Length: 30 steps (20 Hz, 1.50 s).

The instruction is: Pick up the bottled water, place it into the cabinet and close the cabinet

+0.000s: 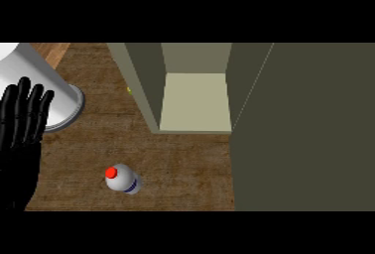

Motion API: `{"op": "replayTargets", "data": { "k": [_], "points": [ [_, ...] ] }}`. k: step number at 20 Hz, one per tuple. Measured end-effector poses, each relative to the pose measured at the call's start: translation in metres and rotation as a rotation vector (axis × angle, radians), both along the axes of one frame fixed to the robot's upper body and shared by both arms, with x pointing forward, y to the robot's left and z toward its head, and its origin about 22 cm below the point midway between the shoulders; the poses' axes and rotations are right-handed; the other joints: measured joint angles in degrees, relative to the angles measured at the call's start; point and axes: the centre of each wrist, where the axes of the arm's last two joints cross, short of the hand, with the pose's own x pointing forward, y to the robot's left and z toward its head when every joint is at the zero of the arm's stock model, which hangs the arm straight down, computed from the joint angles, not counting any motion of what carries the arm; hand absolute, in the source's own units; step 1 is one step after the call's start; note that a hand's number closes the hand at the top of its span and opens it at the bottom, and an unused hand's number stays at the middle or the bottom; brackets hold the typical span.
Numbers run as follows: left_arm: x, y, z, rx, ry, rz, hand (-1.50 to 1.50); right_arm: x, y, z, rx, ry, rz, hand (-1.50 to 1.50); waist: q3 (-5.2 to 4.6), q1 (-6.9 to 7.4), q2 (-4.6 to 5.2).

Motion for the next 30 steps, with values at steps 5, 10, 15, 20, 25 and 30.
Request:
{"op": "replayTargets", "data": {
  "k": [5, 10, 15, 20, 25, 30],
  "points": [
    [-0.028, -0.017, 0.009, -0.021, -0.038, 0.036, -1.50, -0.016, -0.003, 0.008, 0.030, -0.024, 0.019, -1.50, 0.37, -0.28, 2.10],
    [-0.049, -0.029, -0.002, -0.127, 0.124, 0.070, -1.50, -0.038, -0.002, -0.006, 0.094, 0.163, 0.102, -1.50, 0.49, -0.55, 2.65],
    [-0.077, -0.048, 0.003, -0.179, 0.209, 0.079, -1.50, -0.070, -0.004, -0.002, 0.124, 0.259, 0.147, -1.50, 0.52, -0.68, 2.74],
    [-0.094, -0.063, -0.001, -0.212, 0.279, 0.085, -1.50, -0.092, 0.000, -0.001, 0.139, 0.301, 0.157, -1.50, 0.52, -0.62, 2.82],
    [-0.104, -0.073, -0.010, -0.212, 0.321, 0.114, -1.50, -0.103, -0.001, -0.007, 0.135, 0.326, 0.156, -1.50, 0.52, -0.66, 2.84],
    [-0.110, -0.069, -0.020, -0.182, 0.316, 0.168, -1.50, -0.115, -0.003, -0.012, 0.130, 0.343, 0.151, -1.50, 0.49, -0.75, 2.85]
  ]
}}
